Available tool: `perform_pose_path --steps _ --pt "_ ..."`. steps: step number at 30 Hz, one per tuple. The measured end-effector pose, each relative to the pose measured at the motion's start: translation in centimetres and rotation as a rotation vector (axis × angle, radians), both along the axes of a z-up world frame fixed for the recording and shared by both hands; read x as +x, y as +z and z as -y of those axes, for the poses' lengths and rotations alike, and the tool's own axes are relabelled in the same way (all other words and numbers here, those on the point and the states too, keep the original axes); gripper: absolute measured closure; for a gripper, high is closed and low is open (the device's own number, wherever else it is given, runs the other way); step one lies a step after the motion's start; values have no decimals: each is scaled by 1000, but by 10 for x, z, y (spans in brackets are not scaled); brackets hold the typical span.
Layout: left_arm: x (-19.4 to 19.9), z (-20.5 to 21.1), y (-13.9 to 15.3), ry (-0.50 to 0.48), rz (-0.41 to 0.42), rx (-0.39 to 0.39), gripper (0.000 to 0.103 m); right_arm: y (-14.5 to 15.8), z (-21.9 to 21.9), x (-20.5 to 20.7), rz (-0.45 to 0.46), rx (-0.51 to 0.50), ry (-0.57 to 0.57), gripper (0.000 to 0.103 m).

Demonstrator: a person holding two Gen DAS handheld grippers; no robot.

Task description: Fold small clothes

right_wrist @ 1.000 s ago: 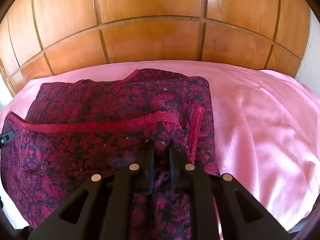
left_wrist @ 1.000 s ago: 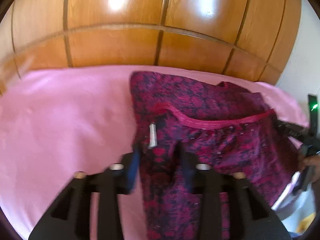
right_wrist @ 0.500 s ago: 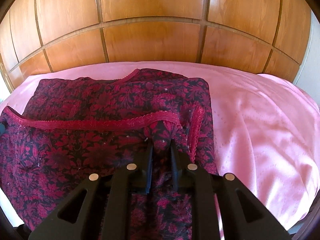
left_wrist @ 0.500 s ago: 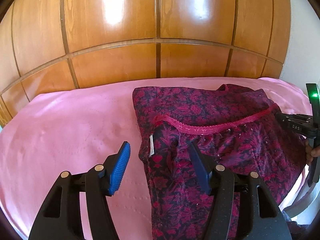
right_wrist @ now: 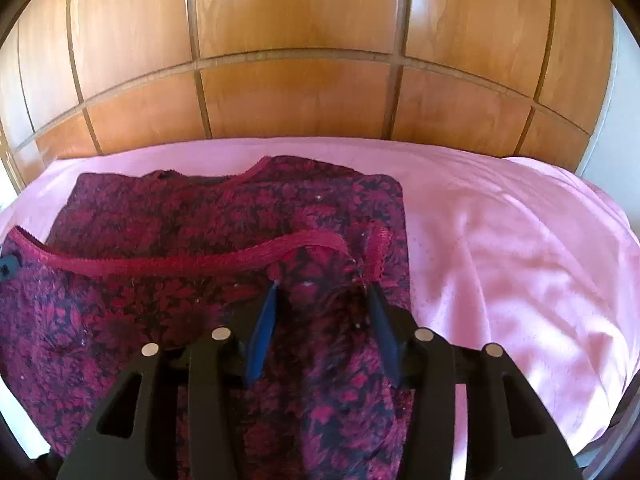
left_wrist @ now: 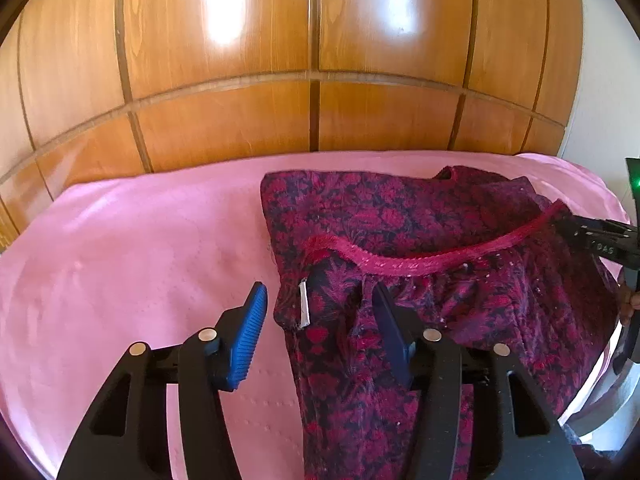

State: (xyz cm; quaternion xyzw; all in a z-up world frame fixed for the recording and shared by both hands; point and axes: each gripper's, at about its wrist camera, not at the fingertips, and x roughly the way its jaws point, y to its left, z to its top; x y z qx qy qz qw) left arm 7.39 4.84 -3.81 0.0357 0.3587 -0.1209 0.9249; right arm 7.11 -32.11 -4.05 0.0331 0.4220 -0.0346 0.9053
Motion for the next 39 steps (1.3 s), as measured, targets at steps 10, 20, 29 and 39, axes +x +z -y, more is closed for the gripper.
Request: perform_pose_path --steps 10,20,29,39 --pt "2 -6 -10 -25 -52 -79 72 -1 11 -5 -14 -1 -2 51" --pt "-20 -5 8 -44 16 -87 89 17 0 -21 -4 -6 82 87" --pt "-19 -19 47 -42 80 -166 89 77 5 -11 112 93 113 88" --pt "89 -18 36 61 6 -197 90 53 11 91 68 56 36 89"
